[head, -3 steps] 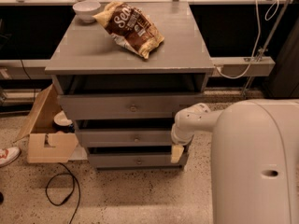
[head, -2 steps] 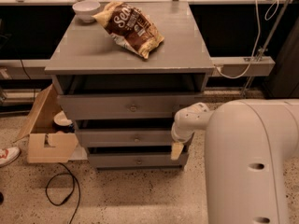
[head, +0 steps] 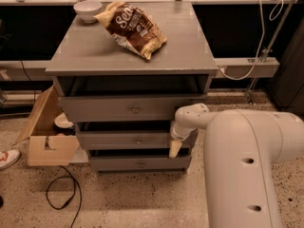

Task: Open middle drawer

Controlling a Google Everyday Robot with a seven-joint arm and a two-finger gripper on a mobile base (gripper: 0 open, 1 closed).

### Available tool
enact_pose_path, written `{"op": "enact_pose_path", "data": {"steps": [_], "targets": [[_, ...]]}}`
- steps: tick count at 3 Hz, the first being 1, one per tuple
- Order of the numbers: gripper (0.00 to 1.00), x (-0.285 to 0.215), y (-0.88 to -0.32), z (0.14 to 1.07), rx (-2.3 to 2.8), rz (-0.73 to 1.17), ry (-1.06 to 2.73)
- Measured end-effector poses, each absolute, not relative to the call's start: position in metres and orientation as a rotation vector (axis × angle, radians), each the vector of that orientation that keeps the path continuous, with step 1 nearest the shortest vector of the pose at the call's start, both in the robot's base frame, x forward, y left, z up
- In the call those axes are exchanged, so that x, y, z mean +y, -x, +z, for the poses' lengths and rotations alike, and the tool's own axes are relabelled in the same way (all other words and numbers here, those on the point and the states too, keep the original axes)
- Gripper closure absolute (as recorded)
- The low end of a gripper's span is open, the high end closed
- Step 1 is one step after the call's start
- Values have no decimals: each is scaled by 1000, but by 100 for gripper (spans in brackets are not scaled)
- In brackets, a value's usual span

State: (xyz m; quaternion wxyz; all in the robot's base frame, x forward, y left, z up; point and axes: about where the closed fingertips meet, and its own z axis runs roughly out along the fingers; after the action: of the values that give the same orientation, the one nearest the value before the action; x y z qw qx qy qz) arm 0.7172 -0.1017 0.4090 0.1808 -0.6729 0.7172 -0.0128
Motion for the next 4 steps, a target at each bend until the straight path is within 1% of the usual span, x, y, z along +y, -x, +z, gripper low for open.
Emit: {"op": "enact_pose_path", "data": {"steps": [1,4], "targets": [[27,-94,-721,398,2009,10,1912],[96,-89,-705,408,1984,43,1914]]}}
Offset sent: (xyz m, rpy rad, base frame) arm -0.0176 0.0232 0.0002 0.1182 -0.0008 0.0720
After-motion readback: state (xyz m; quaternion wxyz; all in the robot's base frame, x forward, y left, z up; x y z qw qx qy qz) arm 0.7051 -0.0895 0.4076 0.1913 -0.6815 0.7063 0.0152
